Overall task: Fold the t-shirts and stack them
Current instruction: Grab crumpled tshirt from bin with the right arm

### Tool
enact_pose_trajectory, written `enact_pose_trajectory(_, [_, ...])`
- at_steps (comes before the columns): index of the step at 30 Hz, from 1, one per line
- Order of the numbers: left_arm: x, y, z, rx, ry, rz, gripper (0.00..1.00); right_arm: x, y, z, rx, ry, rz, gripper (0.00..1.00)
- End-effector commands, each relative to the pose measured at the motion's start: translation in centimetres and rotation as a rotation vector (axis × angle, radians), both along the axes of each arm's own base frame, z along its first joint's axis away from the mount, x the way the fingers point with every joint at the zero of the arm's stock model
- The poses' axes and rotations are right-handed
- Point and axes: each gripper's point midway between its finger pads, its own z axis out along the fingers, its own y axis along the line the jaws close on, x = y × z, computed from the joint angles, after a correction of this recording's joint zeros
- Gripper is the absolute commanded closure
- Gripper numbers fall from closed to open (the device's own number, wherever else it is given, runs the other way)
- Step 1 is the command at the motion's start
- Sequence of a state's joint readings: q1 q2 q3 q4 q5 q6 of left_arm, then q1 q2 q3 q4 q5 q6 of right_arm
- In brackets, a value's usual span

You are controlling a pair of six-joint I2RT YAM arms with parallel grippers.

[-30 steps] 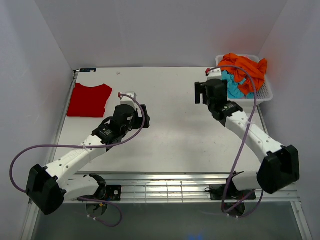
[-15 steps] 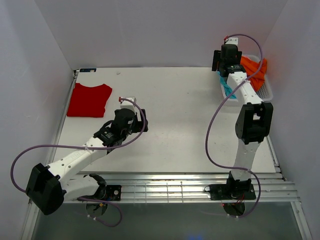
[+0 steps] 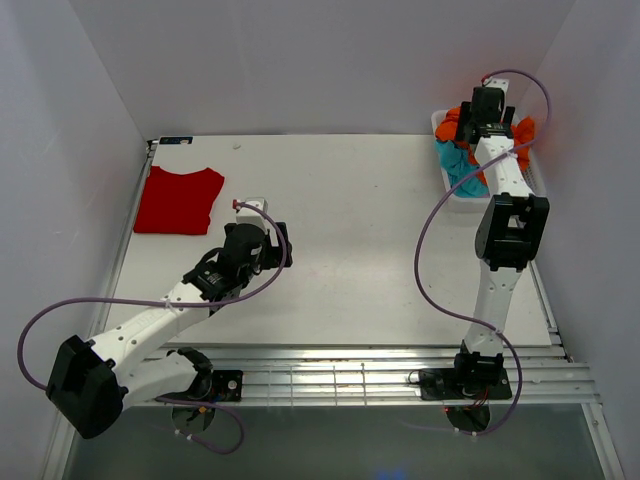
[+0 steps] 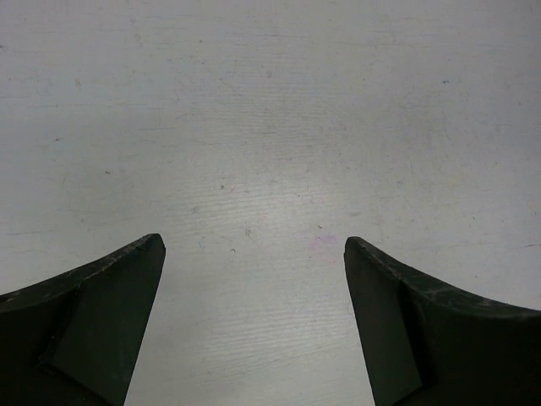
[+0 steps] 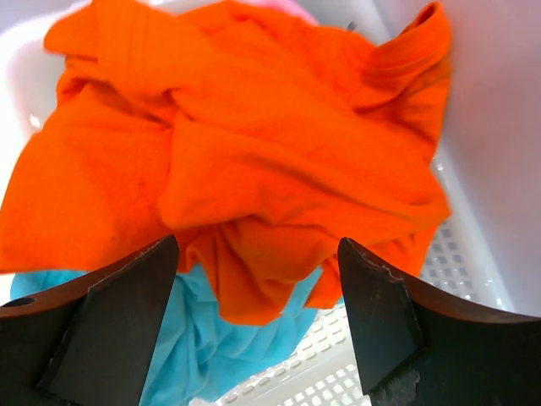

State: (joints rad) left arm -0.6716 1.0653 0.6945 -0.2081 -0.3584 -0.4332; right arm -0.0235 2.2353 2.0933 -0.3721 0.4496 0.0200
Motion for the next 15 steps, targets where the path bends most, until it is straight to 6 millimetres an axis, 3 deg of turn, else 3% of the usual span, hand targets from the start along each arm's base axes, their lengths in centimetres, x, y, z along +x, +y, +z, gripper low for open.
enact_pose_trajectory(1, [0.1, 0.2, 0.4, -0.004, -0.026, 0.009, 0.02, 1.3, -0.7, 3.3, -0.006, -0.097, -0.010, 0.18])
enact_pose_trajectory(6, [0.3, 0.1, 0.3, 0.001, -0.023, 0.010, 0.02, 2.4, -0.6, 3.2, -0.006, -0.117, 0.000, 0.18])
enact_pose_trajectory(15, [0.4, 0.2, 0.1, 0.011, -0.022, 0.016, 0.02, 4.0, 0.1, -0.2, 0.027, -0.090, 0.037, 0.14])
